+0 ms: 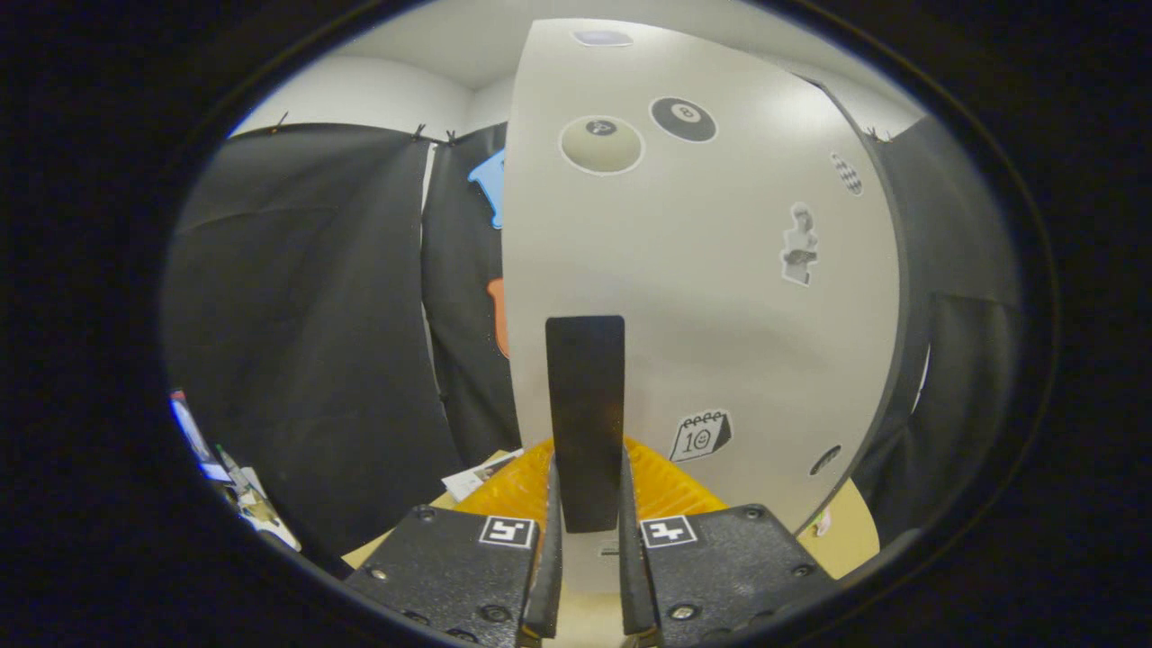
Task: Open the shoe cabinet door, grab the shoes and put them into the shoe cabinet, then close the shoe cabinet door.
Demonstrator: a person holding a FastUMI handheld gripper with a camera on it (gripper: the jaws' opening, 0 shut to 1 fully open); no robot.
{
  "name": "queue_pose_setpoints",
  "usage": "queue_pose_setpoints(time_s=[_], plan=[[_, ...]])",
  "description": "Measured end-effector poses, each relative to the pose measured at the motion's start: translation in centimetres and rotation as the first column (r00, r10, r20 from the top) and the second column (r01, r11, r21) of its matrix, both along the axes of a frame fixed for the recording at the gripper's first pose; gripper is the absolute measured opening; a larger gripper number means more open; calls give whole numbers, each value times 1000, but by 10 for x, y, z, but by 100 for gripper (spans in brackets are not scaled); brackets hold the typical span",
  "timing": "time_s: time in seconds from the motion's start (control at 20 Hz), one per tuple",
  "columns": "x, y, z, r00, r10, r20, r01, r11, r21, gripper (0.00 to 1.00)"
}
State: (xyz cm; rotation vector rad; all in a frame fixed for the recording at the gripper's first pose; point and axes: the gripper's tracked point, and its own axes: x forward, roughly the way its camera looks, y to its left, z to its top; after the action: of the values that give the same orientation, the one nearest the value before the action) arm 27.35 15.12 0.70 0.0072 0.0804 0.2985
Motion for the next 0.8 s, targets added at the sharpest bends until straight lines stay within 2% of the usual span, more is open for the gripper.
queue_pose_setpoints(time_s=[0.3,0.8], plan=[[-66,-53,-6,999,-32,-5,32,999,14,28],[-131,-159,-13,987,-161,-9,161,985,60,22]])
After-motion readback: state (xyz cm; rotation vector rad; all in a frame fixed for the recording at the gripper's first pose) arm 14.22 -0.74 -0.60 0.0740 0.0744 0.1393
